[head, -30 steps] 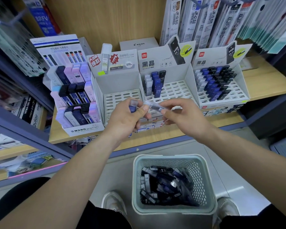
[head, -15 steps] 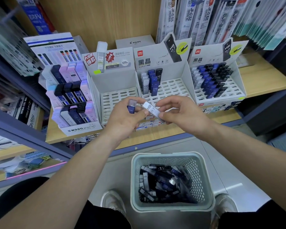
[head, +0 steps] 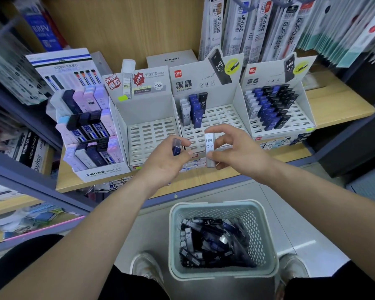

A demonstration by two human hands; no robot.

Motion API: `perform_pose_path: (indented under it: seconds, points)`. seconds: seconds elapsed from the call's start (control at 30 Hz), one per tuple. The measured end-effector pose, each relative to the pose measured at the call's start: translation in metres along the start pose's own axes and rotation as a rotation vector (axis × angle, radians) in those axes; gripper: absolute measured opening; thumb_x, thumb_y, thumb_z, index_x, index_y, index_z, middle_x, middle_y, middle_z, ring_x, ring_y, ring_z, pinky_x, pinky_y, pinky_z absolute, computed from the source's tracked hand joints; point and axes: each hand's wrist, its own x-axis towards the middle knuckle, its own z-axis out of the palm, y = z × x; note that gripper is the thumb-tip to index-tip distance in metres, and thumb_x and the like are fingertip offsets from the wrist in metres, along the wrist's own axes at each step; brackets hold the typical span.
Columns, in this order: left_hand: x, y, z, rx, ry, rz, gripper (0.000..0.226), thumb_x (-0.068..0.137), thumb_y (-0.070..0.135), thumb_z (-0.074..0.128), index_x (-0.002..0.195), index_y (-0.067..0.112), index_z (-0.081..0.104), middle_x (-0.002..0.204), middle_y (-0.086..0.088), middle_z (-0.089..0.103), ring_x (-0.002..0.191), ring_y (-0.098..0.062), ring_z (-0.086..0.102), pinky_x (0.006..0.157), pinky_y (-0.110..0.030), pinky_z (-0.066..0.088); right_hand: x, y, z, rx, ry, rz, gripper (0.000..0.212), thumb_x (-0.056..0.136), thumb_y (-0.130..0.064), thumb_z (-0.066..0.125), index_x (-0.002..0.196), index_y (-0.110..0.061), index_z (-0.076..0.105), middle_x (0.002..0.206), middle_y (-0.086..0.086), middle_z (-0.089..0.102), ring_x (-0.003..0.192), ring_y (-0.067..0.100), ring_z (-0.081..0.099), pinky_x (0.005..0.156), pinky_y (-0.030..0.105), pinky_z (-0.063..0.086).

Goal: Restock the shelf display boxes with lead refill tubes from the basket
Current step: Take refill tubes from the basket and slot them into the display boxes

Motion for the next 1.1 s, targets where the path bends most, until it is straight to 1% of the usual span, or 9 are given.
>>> perform_pose_path:
  seconds: [0.17,0.27,0.33,0.43,0.53,0.6,0.73,0.9,1.1]
  points:
    - [0.002,0.004,0.003,-0.006,-0.068,-0.04,0.026,0.097,0.015,0.052,0.108,0.039,0.051,0.089,-0.006,0.056,0.07,-0.023,0.048,0.064,-0.04,0.042,0.006,0.005,-0.01,0.029,0.093,-0.007,0.031,0.093,-0.005,0.067,0.115,-0.026,0.065,0.084,0.007,0.065,0.061,0.018,0.068,0.068,0.035,0.062]
    - [0.004,0.006,0.005,0.0,-0.091,-0.059,0.036,0.097,0.007,0.05,0.121,0.033,0.049,0.1,0.005,0.065,0.079,-0.021,0.054,0.071,-0.041,0.044,0.01,0.005,-0.02,0.021,0.158,-0.027,0.021,0.095,-0.009,0.064,0.107,-0.026,0.067,0.083,0.01,0.073,0.07,0.023,0.073,0.065,0.032,0.06]
    - [0.004,0.007,0.007,0.008,-0.097,-0.067,0.035,0.099,0.006,0.048,0.126,0.029,0.048,0.103,0.008,0.068,0.08,-0.019,0.056,0.074,-0.04,0.046,0.013,0.004,-0.031,-0.018,0.198,-0.046,0.02,0.095,-0.008,0.065,0.106,-0.024,0.067,0.085,0.013,0.074,0.077,0.025,0.073,0.065,0.029,0.06]
    - [0.006,0.011,0.01,-0.054,-0.085,-0.063,0.028,0.103,0.006,0.047,0.128,0.018,0.049,0.097,0.003,0.071,0.077,-0.015,0.06,0.08,-0.038,0.055,0.02,-0.002,-0.05,-0.062,0.256,-0.077,0.019,0.093,-0.006,0.068,0.107,-0.02,0.068,0.094,0.014,0.071,0.076,0.026,0.074,0.07,0.036,0.062]
    - [0.006,0.016,0.013,-0.132,-0.081,-0.063,0.025,0.104,0.004,0.046,0.127,0.012,0.05,0.095,-0.004,0.072,0.069,-0.009,0.064,0.07,-0.027,0.057,0.03,-0.008,-0.063,-0.066,0.307,-0.101,0.018,0.091,-0.005,0.069,0.106,-0.015,0.069,0.093,0.015,0.07,0.074,0.028,0.073,0.072,0.043,0.063]
    - [0.007,0.019,0.015,-0.184,-0.097,-0.081,0.023,0.104,0.005,0.046,0.125,0.014,0.05,0.098,-0.007,0.073,0.067,-0.012,0.066,0.061,-0.024,0.056,0.036,-0.011,-0.07,-0.083,0.322,-0.109,0.016,0.091,-0.007,0.07,0.106,-0.013,0.07,0.09,0.014,0.071,0.075,0.028,0.073,0.072,0.044,0.063]
    - [0.012,0.027,0.022,-0.19,-0.13,-0.091,0.018,0.105,0.012,0.046,0.119,0.022,0.053,0.1,0.0,0.074,0.069,-0.017,0.068,0.065,-0.032,0.056,0.039,-0.017,-0.089,-0.124,0.354,-0.146,0.014,0.093,-0.011,0.069,0.106,-0.015,0.072,0.088,0.01,0.072,0.074,0.023,0.069,0.069,0.038,0.063]
    - [0.023,0.04,0.044,-0.121,-0.141,0.004,0.015,0.105,0.015,0.048,0.115,0.023,0.056,0.09,0.003,0.072,0.059,-0.014,0.055,0.051,-0.023,0.046,0.031,-0.016,-0.128,-0.063,0.492,-0.178,0.015,0.094,-0.008,0.066,0.103,-0.019,0.072,0.087,0.006,0.059,0.075,0.016,0.063,0.066,0.029,0.062]
    - [0.041,0.06,0.073,-0.128,-0.177,-0.028,0.021,0.103,0.008,0.048,0.12,0.021,0.054,0.098,-0.001,0.07,0.066,-0.016,0.052,0.058,-0.029,0.047,0.019,-0.001,-0.166,-0.119,0.563,-0.186,0.013,0.092,-0.011,0.07,0.096,-0.023,0.069,0.096,0.001,0.065,0.077,0.015,0.066,0.07,0.028,0.061]
